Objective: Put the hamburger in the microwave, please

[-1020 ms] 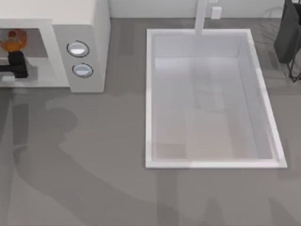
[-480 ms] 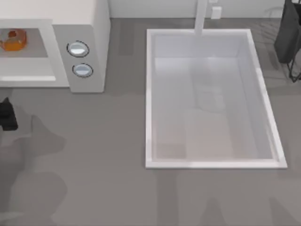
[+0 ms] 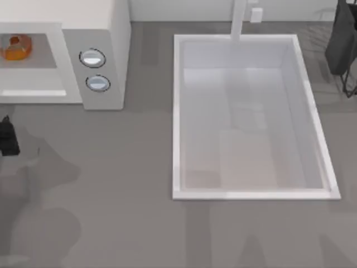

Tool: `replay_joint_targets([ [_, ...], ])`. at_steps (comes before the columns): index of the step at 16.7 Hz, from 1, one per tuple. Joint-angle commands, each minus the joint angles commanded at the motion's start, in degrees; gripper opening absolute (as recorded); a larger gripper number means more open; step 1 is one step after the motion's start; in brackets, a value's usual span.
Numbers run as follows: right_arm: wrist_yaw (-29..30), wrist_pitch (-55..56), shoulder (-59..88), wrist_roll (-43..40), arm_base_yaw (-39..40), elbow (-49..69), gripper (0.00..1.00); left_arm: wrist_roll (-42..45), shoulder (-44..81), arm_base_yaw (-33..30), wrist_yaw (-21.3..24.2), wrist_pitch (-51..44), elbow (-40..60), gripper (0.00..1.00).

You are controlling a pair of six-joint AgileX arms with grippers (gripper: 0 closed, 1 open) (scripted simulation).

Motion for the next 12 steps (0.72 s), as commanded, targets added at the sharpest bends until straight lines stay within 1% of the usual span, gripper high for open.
replay_joint_targets([
  [3, 0.0, 0.0, 0.0, 0.0, 0.0, 0.0, 1.0, -0.07, -4.98, 0.05, -0.12, -5.73, 1.48, 1.0],
  [9, 0.0, 0.0, 0.0, 0.0, 0.0, 0.0, 1.0, -0.09, -19.86, 0.1, -0.41, -27.42, 5.85, 1.0],
  [12, 0.0, 0.0, 0.0, 0.0, 0.0, 0.0, 1.0, -0.12, -25.06, 0.07, -0.41, -33.09, 7.52, 1.0],
])
